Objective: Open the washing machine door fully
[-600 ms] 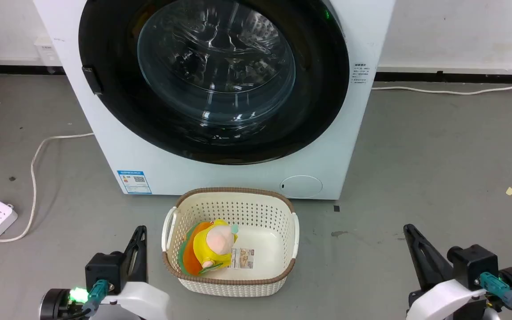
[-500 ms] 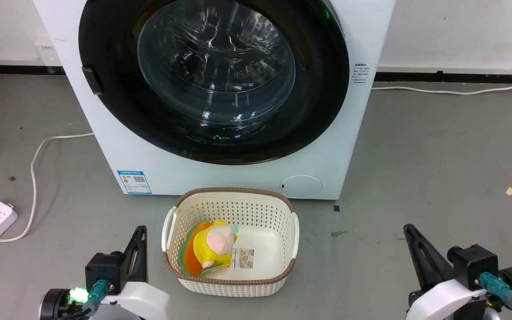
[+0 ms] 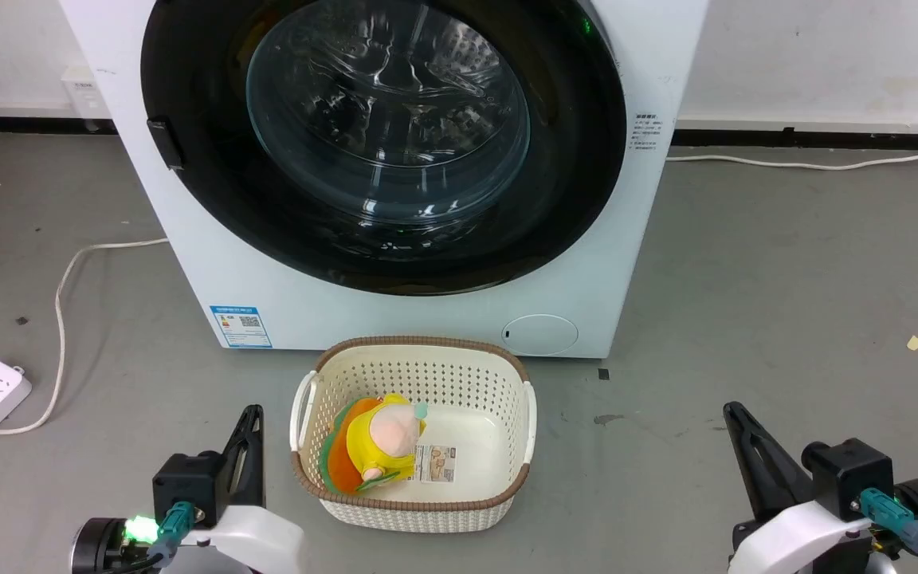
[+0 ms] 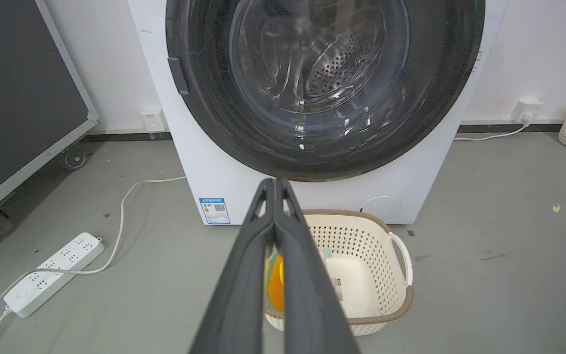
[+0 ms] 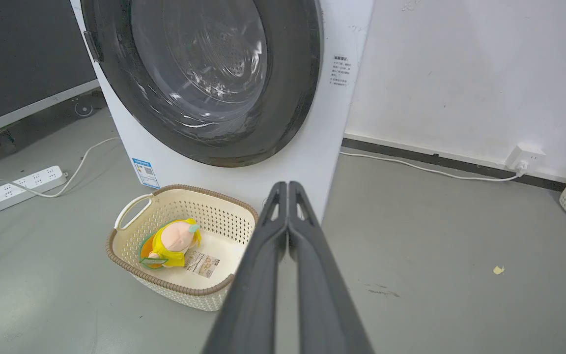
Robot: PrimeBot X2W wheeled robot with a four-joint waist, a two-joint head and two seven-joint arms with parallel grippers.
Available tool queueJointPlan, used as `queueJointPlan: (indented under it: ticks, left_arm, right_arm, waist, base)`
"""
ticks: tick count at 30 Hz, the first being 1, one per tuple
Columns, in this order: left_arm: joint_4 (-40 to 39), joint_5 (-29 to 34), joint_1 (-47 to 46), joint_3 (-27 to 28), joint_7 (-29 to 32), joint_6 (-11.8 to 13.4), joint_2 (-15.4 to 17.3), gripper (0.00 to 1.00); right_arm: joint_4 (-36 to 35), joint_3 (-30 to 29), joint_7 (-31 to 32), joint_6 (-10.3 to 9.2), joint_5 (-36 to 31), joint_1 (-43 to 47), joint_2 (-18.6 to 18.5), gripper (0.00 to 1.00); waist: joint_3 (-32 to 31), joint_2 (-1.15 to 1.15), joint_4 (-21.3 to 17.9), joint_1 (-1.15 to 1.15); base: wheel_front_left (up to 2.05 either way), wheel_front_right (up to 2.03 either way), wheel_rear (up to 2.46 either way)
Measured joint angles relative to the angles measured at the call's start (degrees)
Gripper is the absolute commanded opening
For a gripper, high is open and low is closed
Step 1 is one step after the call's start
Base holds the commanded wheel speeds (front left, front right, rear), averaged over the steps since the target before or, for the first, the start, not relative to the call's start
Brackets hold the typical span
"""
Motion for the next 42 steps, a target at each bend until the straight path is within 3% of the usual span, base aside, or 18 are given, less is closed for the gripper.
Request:
queueJointPlan:
  ticks: [10, 11, 34, 42]
  left_arm:
    - [0.0, 0.0, 0.0, 0.0, 0.0, 0.0, 0.0, 0.0]
    - [0.0, 0.0, 0.0, 0.0, 0.0, 0.0, 0.0, 1.0]
    - [0.0, -0.3, 0.0, -1.5, -1.9, 0.6, 0.0, 1.0]
    - [-0.1, -0.5, -1.1, -3.0, -2.9, 1.3, 0.0, 1.0]
  right_arm:
    - [0.0, 0.0, 0.0, 0.0, 0.0, 0.0, 0.0, 0.0]
    - [0.0, 0.0, 0.0, 0.0, 0.0, 0.0, 0.0, 1.0]
    - [0.2, -0.2, -2.0, 0.0, 1.7, -0.1, -0.1, 1.0]
    - [0.2, 0.1, -2.9, 0.0, 3.8, -2.8, -1.6, 1.0]
  waist:
    - [0.0, 0.0, 0.0, 0.0]
    - [0.0, 0.0, 0.0, 0.0]
    - [1.4, 0.0, 0.5, 0.0]
    - [3.6, 0.0, 1.3, 0.01]
  base:
    - [0.0, 0.0, 0.0]
    - [0.0, 0.0, 0.0]
    - [0.0, 0.0, 0.0]
    - [0.0, 0.0, 0.0]
